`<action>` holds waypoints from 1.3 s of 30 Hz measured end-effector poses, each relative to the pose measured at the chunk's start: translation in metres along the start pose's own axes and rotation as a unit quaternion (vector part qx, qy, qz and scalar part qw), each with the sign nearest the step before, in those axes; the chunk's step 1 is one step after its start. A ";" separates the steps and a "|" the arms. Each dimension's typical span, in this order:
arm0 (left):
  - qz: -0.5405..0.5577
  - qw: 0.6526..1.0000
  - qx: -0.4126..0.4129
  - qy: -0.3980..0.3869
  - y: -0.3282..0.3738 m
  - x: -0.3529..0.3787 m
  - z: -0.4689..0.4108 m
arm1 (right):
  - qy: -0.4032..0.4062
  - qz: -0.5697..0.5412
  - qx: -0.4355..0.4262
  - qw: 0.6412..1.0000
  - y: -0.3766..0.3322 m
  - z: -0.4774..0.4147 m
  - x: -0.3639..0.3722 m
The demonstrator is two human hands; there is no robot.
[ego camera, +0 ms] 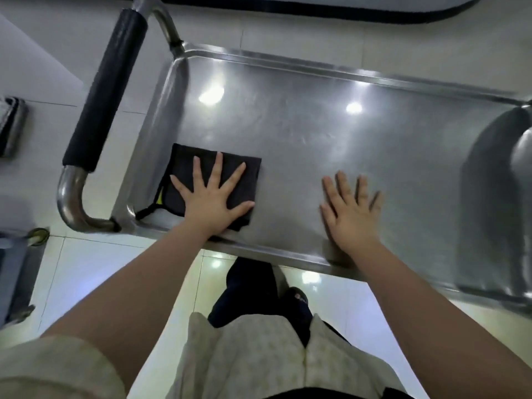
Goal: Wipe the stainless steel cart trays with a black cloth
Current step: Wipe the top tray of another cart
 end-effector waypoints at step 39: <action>0.045 0.973 0.156 0.161 0.169 -0.045 0.060 | 0.136 -0.183 -0.055 0.972 0.027 0.057 -0.065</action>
Point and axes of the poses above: each hand's wrist, its own z-axis away from the middle knuckle, its own x-axis out of the palm, y = z × x, the point moved 1 cm from there along -z, towards the middle knuckle, and after that the axes turned 8 degrees about y, right-handed, at the moved point
